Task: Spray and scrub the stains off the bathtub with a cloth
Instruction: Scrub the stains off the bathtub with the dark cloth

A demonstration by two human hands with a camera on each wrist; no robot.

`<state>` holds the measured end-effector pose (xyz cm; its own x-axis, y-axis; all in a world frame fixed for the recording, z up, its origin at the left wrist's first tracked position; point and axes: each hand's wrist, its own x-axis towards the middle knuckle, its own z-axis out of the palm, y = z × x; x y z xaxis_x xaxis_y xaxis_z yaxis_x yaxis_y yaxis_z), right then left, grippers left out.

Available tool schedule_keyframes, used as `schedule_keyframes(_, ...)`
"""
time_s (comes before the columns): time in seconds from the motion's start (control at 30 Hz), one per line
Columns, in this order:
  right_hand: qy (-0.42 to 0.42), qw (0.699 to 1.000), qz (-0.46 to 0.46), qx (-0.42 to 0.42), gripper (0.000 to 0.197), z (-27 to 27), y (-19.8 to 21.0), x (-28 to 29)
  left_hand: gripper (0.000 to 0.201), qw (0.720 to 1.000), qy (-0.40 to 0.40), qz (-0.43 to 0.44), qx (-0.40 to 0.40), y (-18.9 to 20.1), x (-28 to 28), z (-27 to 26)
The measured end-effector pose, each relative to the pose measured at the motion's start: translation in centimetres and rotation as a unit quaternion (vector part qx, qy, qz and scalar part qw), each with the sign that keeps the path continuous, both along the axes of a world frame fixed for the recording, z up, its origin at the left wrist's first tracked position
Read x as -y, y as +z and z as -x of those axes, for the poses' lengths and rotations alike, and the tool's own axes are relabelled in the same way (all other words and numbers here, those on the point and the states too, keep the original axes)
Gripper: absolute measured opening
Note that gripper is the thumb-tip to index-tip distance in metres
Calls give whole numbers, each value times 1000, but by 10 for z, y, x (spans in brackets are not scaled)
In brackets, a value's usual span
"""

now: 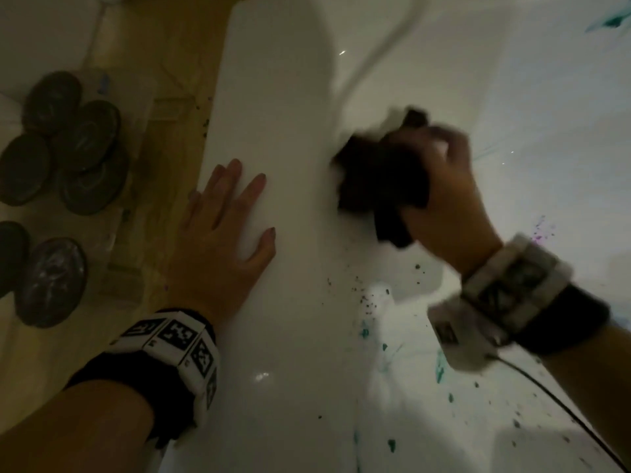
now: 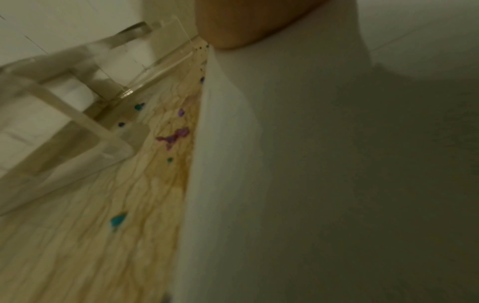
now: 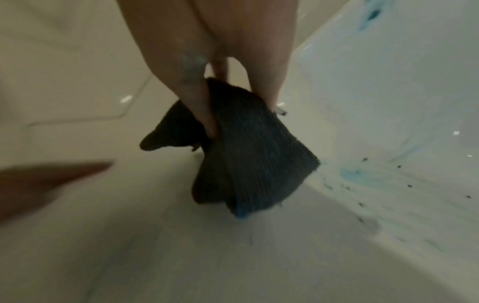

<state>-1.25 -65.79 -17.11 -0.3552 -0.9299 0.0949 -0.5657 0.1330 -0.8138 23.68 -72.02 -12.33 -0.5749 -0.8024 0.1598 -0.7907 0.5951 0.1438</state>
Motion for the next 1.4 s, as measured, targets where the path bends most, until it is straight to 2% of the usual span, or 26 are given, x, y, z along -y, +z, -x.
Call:
schedule_keyframes(0.07,-82,994,-40,63,72,15,7,33,57,1000,2,2,-1,1,-1,0)
schedule_keyframes(0.1,-92,988,-83,91,76,19,6,49,57,1000,3,-1,-3,1,-1,1)
schedule_keyframes(0.17,-99,978,-151,101,65,13,8,64,57,1000,6,-9,-7,1,-1,1)
schedule_keyframes(0.2,-89,979,-155,99,60,2,14,63,57,1000,7,-10,-7,1,-1,1)
schedule_keyframes(0.23,-63,985,-132,85,60,-12,17,57,57,1000,5,-8,-5,1,-1,0)
schedule_keyframes(0.3,41,994,-86,59,69,-46,20,31,57,1000,3,-10,-6,1,-1,0)
schedule_keyframes(0.37,141,988,-70,6,64,-76,19,-9,59,1000,0,-21,-10,2,0,1)
schedule_keyframes(0.43,193,979,-34,-55,59,-91,7,-49,59,1000,2,-18,-2,4,-1,1)
schedule_keyframes(0.47,215,975,-25,-52,59,-89,1,-64,59,1000,4,-12,5,4,-1,1)
schedule_keyframes(0.53,221,975,-25,29,41,-69,-5,-69,58,1000,4,-3,5,3,-1,1)
schedule_keyframes(0.6,146,988,15,52,24,-40,1,-52,57,1000,4,-4,-2,2,-1,2)
schedule_keyframes(0.63,76,995,34,46,25,-25,1,-36,57,1000,4,-4,-5,2,-1,2)
schedule_keyframes(0.7,-59,996,30,53,49,4,0,3,57,1000,3,-8,-10,2,-2,1)
schedule_keyframes(0.73,-96,993,4,74,62,14,4,23,57,1000,3,-11,-13,2,-2,1)
schedule_keyframes(0.77,-113,988,-36,95,66,21,3,41,57,1000,4,-15,-18,2,-3,1)
schedule_keyframes(0.83,-109,986,-93,81,55,19,-5,65,57,1000,6,-17,-20,1,-2,1)
schedule_keyframes(0.87,-97,990,-89,53,47,9,-4,67,57,1000,5,-12,-15,0,-1,0)
schedule_keyframes(0.93,-42,999,-4,7,40,-24,2,49,56,1000,-1,1,0,-1,0,-1)
schedule_keyframes(1.0,41,997,50,29,30,-57,3,6,56,1000,2,-3,6,0,0,-1)
schedule_keyframes(1.1,178,983,2,51,35,-80,-4,-66,54,1000,7,-19,3,1,-1,0)
schedule_keyframes(1.17,242,969,-26,50,40,-68,-4,-86,52,1000,3,-18,2,1,-1,0)
schedule_keyframes(1.23,173,983,-17,60,35,-43,3,-69,51,1000,5,-20,-2,1,0,0)
schedule_keyframes(1.3,33,999,16,27,32,-15,11,-31,51,1000,7,-23,-3,1,0,-1)
schedule_keyframes(1.37,-104,995,6,-5,42,9,16,16,51,1000,5,-23,1,1,0,-1)
schedule_keyframes(1.4,-140,990,-27,-6,45,17,14,36,51,1000,3,-23,2,1,-1,-2)
